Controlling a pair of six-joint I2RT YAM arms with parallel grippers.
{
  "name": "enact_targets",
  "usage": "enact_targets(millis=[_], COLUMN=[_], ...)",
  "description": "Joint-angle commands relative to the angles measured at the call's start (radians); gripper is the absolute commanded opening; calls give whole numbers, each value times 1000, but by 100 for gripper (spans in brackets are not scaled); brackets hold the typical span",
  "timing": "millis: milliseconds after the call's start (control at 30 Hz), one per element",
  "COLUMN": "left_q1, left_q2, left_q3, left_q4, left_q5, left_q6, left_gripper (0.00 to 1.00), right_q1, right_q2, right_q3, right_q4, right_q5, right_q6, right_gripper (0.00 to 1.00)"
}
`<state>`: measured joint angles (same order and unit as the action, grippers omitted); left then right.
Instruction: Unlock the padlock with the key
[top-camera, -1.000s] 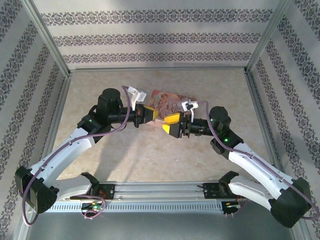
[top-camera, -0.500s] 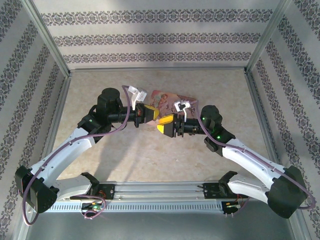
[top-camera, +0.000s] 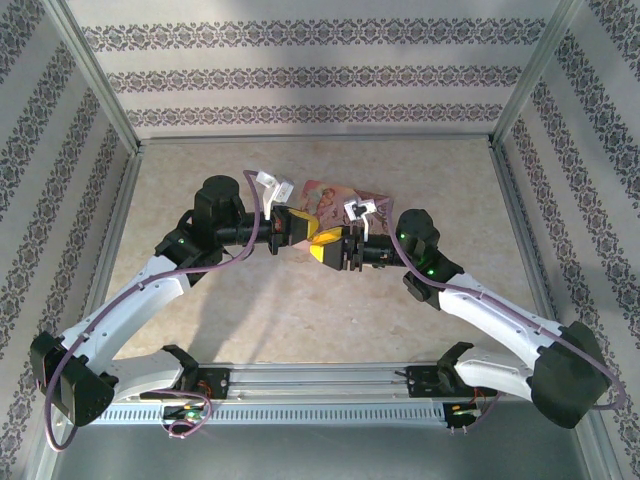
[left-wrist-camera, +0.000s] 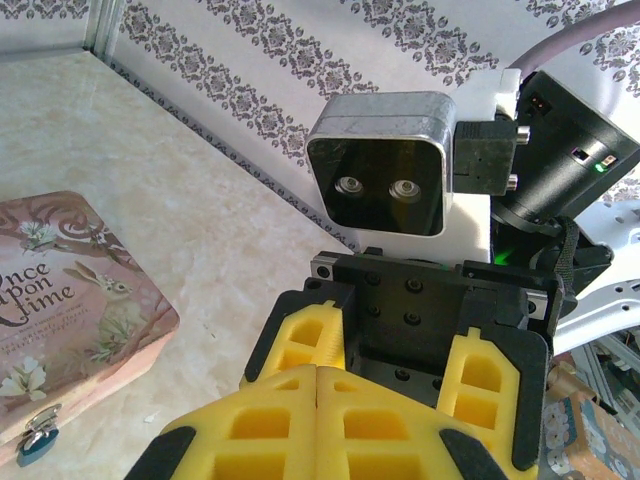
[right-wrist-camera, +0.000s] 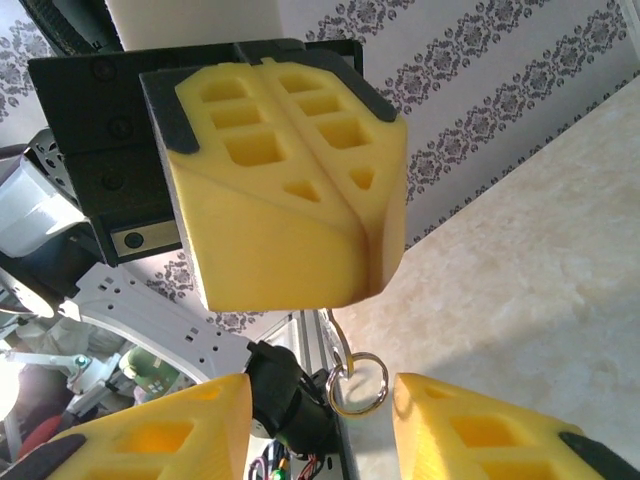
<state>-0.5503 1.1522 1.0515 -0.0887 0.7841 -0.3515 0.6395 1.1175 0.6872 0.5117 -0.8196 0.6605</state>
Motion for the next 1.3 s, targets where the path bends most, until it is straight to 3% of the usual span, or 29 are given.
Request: enact_targets(millis=[0, 700, 1033, 1100, 1233, 1267], left_q1=[-17, -17, -18, -17, -17, -16], left_q2=[-3, -3, -9, -15, -43, -55], left_q3=[7, -6, -8, -7, -8, -9], left_q4=[41, 54, 56, 56, 54, 54], left_q5=[24, 25, 25, 19, -24, -47], left_q6=[0, -5, -3, -4, -4, -4], left_gripper=[0, 0, 0, 5, 41, 44], right_q1=[12, 19, 18, 16, 3, -1], right_q2=[-1, 33, 26, 22, 6, -1], right_q3=[32, 41, 32, 29, 10, 4], right_q4=[57, 79, 72, 58, 25, 10], right_q5=[12, 30, 42, 44, 60, 67], right_q6=[10, 33, 31, 24, 8, 2], right_gripper=[39, 21, 4, 2, 0, 0])
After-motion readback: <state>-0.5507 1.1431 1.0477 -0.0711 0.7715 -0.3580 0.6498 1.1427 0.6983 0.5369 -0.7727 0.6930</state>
